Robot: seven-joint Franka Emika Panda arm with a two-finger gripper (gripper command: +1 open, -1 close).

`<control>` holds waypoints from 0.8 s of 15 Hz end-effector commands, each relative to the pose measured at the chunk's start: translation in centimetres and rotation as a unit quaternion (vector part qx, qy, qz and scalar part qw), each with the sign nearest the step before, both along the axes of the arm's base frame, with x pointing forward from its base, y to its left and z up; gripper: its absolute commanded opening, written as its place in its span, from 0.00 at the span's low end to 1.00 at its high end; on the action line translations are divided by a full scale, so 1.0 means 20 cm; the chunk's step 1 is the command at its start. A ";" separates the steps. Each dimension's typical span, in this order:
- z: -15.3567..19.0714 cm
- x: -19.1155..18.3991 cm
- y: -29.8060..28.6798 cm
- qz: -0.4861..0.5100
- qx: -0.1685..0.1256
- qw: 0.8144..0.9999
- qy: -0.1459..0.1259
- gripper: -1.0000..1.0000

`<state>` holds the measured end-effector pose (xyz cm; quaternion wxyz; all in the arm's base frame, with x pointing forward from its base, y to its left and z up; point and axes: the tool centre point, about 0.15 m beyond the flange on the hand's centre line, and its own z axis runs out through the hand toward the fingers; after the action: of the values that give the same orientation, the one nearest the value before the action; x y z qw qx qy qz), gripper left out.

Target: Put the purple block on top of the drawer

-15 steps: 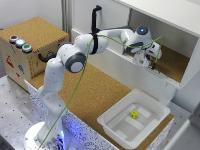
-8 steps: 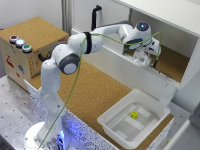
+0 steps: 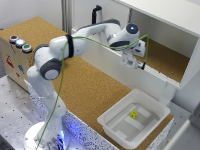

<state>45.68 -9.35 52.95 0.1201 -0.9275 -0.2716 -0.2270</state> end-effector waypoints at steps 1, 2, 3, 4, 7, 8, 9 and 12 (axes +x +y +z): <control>-0.14 -0.33 0.73 0.065 -0.087 0.994 -0.021 0.00; -0.18 -0.38 0.85 0.090 -0.086 0.992 -0.002 0.00; -0.22 -0.41 0.96 0.114 -0.084 0.990 0.011 0.00; -0.24 -0.44 1.07 0.143 -0.078 0.986 0.023 0.00; -0.31 -0.49 1.43 0.232 -0.069 0.969 0.050 0.00; -0.33 -0.51 1.52 0.253 -0.071 0.963 0.051 0.00; -0.34 -0.53 1.66 0.283 -0.072 0.955 0.044 0.00; -0.34 -0.57 1.99 0.351 -0.069 0.934 0.022 0.00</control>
<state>34.78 19.45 47.55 0.1446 -0.8248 -0.5282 -0.1408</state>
